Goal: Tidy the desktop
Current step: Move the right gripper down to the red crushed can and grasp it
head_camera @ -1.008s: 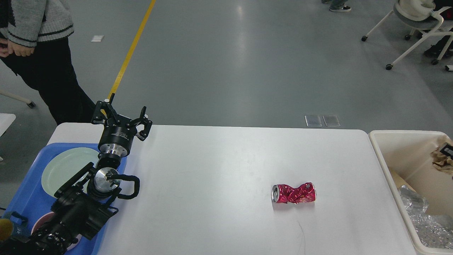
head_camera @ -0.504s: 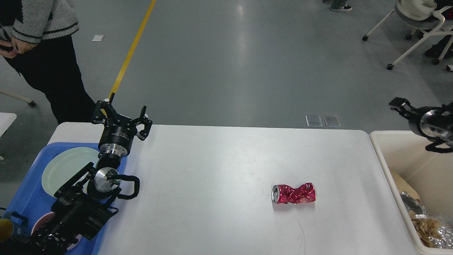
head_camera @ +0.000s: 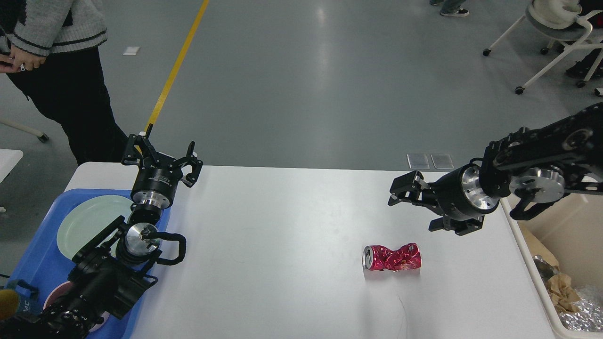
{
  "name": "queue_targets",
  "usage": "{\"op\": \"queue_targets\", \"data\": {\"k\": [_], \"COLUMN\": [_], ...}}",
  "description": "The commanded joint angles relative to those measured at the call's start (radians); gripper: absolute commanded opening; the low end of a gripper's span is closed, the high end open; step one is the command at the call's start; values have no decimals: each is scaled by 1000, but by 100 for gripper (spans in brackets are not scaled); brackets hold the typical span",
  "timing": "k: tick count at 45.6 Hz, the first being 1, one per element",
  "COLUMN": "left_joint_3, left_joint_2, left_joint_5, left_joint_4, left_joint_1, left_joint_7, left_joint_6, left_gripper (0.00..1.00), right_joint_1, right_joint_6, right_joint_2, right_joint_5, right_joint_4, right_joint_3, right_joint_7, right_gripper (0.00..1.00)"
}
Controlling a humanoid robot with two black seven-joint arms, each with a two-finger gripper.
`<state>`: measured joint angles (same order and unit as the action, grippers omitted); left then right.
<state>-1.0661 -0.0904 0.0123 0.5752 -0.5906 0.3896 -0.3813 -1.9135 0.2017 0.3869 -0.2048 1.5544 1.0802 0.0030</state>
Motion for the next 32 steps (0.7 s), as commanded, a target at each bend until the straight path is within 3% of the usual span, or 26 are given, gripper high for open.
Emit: {"op": "queue_targets", "data": {"k": [1, 19, 32], "left_joint_3": [0, 0, 0], "left_joint_2": [0, 0, 0], "left_joint_5": [0, 0, 0], "left_joint_4": [0, 0, 0], "left_joint_1": [0, 0, 0], "left_joint_7": [0, 0, 0], "left_joint_6": [1, -1, 1], "left_gripper": [97, 97, 97], "right_joint_1": [88, 352, 508], "right_joint_6": [-79, -191, -237], "right_joint_2": [-34, -29, -51], "right_joint_5": [-8, -310, -370], "right_joint_4": [-69, -166, -270], "right_joint_3": [1, -43, -186], "right_joint_7": [-11, -15, -15], "right_gripper": [100, 100, 100]}}
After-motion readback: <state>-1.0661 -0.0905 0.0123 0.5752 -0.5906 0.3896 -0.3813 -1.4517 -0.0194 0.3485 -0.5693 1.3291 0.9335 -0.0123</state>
